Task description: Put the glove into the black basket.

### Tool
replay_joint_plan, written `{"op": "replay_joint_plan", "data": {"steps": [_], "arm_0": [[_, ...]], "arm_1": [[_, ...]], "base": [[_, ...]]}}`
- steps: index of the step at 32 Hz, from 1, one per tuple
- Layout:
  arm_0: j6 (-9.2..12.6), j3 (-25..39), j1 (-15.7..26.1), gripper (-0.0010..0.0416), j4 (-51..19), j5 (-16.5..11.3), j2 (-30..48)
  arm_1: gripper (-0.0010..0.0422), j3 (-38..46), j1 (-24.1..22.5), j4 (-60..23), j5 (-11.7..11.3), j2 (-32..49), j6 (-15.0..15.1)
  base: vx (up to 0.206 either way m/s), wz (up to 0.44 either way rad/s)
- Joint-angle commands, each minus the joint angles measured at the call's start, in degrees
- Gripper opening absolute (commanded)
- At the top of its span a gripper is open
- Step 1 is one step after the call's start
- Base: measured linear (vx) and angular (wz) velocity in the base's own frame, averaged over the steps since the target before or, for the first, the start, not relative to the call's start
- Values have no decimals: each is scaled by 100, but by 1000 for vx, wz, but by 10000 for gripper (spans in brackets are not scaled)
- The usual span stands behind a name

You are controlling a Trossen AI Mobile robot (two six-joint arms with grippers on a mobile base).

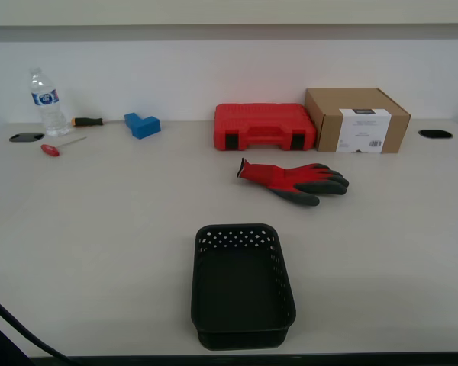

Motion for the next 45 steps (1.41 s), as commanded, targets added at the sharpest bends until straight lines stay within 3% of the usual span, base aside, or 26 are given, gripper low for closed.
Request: {"op": "replay_joint_plan", "data": {"steps": [1,45], "arm_0": [[0,4,-2,1,17,0,0],[2,4,-7,1,15,24,0]], "arm_1": [[0,2,-4,17,-4,0,2],[0,2,-2,17,-4,0,2]], "base": [[0,0],[0,0]]}}
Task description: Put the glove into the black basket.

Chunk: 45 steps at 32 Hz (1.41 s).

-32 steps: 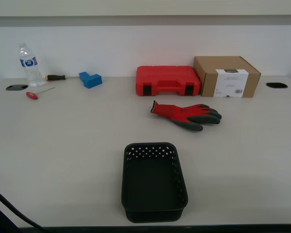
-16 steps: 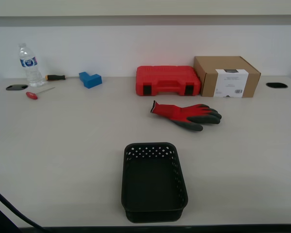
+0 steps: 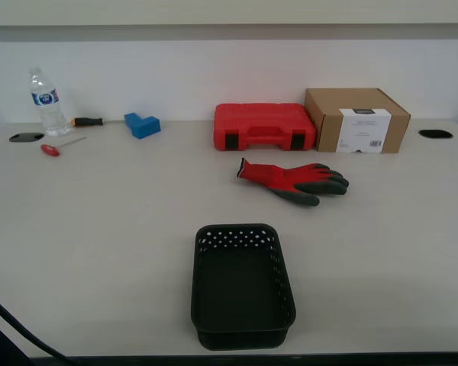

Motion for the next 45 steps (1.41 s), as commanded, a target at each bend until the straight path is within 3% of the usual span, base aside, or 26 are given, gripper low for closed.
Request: {"op": "replay_joint_plan", "data": {"steps": [1,6,13,22,30,33,45], "arm_0": [[2,4,-2,1,-11,20,0],[-39,4,-2,1,-372,31,125],[55,192,4,1,-813,-44,1062],[63,1633,166,1,-2234,-1069,2844],[-232,2500,739,1,-2566,-1084,3882],[-232,2699,887,1,-2608,-1084,4159],[-361,2953,1056,1,-3095,-1364,4771]], "arm_1": [[0,2,-2,20,-2,0,0],[0,2,-2,20,-4,0,0],[0,2,-2,17,-4,0,2],[0,2,-2,7,-2,0,2],[0,2,-2,4,-4,0,2],[0,4,-2,4,-2,0,0],[0,2,-2,2,-4,0,0]], "base": [[0,0],[0,0],[0,0],[0,0],[0,0],[0,0],[0,0]]}}
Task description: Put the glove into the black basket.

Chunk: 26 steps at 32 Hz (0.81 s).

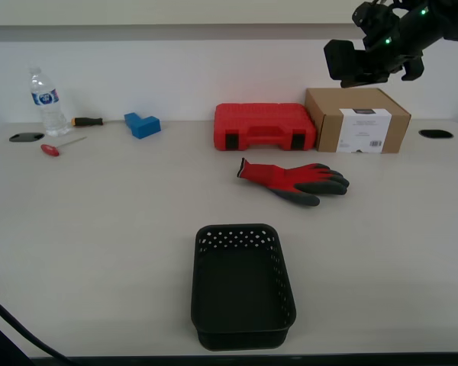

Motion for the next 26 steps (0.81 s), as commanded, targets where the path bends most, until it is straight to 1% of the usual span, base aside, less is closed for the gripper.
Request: {"op": "replay_joint_plan", "data": {"steps": [1,4,5,7,12,16,18,20,21,24,25,26], "arm_0": [[-55,20,35,1,-136,-129,107],[-72,63,70,1,-348,-273,289],[-70,94,85,1,-439,-400,431],[-74,162,114,1,-612,-476,612],[-151,352,260,1,-894,-518,1027],[-149,551,398,1,-874,-485,1373],[-149,645,448,1,-879,-380,1478],[-149,890,533,1,-901,-90,1755],[-149,966,555,1,-933,-42,1838],[-144,1224,588,1,-1196,249,2035],[-144,1388,610,1,-1421,494,2192],[-144,1469,614,1,-1558,566,2253]], "arm_1": [[0,2,-2,28,-7,0,0],[0,2,-2,28,-4,0,2],[0,4,-2,31,-7,0,0],[0,4,-2,31,-7,0,2],[0,2,-2,31,-7,0,0],[0,2,-2,31,-7,0,0],[0,2,-2,28,-7,0,0],[0,2,-2,28,-7,0,2],[0,2,-4,28,-7,0,2],[0,2,-2,28,-7,0,0],[0,2,-2,28,-7,0,0],[0,2,-2,28,-7,0,0]], "base": [[0,0],[0,0],[0,0],[0,0],[0,0],[0,0],[0,0],[0,0],[0,0],[0,0],[0,0],[0,0]]}}
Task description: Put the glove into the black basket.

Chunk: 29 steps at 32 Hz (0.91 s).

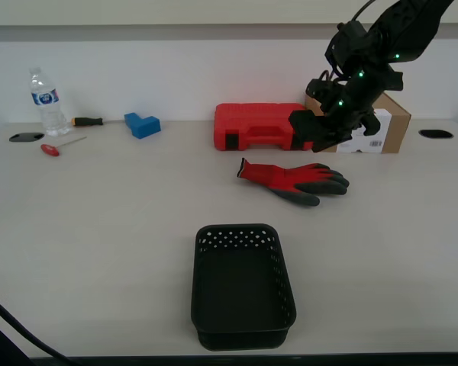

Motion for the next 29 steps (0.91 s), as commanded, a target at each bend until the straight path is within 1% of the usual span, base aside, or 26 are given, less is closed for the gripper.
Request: {"op": "replay_joint_plan", "data": {"steps": [1,3,5,7,10,13,15,19,20,21,22,23,24,26,29], "arm_0": [[-15,363,31,1,-540,409,284],[-15,601,33,1,-942,546,509],[-15,855,39,1,-1287,579,761],[-15,946,46,1,-1331,570,887],[-26,1086,50,1,-1412,428,960],[-81,1182,50,1,-1405,452,968],[-81,1237,50,3,-1403,457,968],[-114,1311,39,57,-1399,745,968],[-166,1316,37,76,-1399,870,968],[-203,1316,35,85,-1386,903,968],[-356,1311,28,103,-1327,1032,968],[-494,1298,28,111,-1272,1167,968],[-531,1294,24,117,-1257,1178,968],[-507,1294,7,126,-1259,1172,970],[-516,1309,-46,158,-1287,1156,1075]], "arm_1": [[0,4,-2,26,-4,0,4],[0,2,-2,26,-4,0,2],[0,2,-2,26,-4,0,4],[0,4,-2,26,-4,0,2],[0,2,-2,26,-4,0,2],[0,2,-2,26,-4,0,4],[0,2,-4,26,-4,0,2],[0,2,-2,26,-4,0,4],[0,2,-2,26,-4,0,2],[0,2,-2,26,-4,0,4],[0,2,-2,26,-4,0,2],[0,2,-2,26,-4,0,4],[0,2,-2,26,-4,0,2],[0,2,-2,26,-4,0,2],[0,2,-2,26,-4,0,2]], "base": [[0,0],[0,0],[0,0],[0,0],[0,0],[0,0],[0,0],[0,0],[0,0],[0,0],[0,0],[0,0],[0,0],[0,0],[0,0]]}}
